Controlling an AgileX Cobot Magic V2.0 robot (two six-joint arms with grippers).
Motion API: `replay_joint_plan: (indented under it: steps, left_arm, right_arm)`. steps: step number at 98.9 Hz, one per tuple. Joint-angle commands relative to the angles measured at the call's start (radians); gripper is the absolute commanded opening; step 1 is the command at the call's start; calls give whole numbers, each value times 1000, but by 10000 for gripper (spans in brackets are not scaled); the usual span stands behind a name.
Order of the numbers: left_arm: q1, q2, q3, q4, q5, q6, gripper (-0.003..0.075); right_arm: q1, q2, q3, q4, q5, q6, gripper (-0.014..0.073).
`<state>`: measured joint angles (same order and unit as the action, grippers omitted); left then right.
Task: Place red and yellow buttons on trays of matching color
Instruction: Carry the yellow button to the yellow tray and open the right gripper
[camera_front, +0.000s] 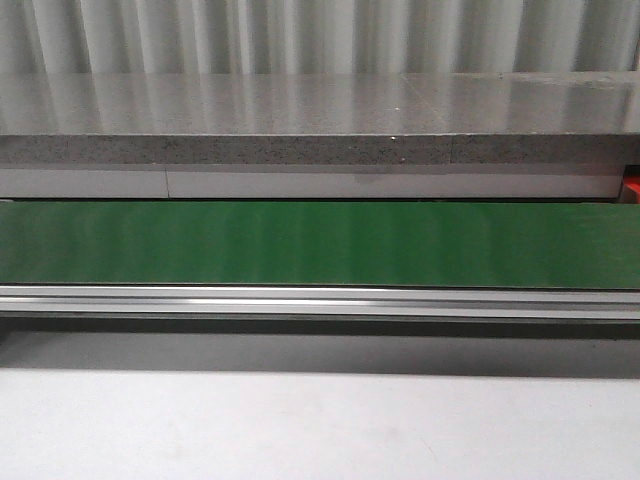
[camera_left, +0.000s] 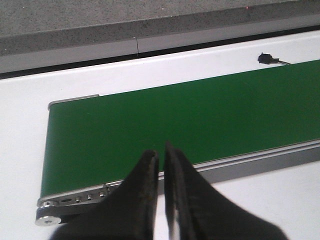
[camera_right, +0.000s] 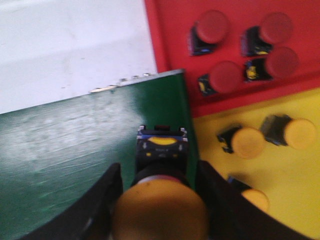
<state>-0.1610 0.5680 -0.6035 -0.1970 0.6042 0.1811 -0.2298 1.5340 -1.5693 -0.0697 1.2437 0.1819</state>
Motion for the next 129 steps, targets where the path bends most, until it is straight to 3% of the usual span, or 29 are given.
replay_joint_plan:
  steps: [1, 23, 42, 70, 129]
  left_arm:
    - [-8, 1, -25, -16, -77, 0, -6]
    - [-8, 1, -25, -16, -77, 0, -6]
    - [-8, 1, -25, -16, -77, 0, -6]
    - [-8, 1, -25, -16, -77, 0, -6]
    - [-8, 1, -25, -16, -77, 0, -6]
  right_arm:
    - [-88, -50, 7, -23, 81, 3, 67]
    - [-279, -50, 133, -29, 24, 40, 67]
    - [-394, -49, 235, -29, -114, 87, 67]
    - [-463, -44, 381, -30, -279, 118, 67]
    - [-512, 141, 388, -30, -328, 119, 69]
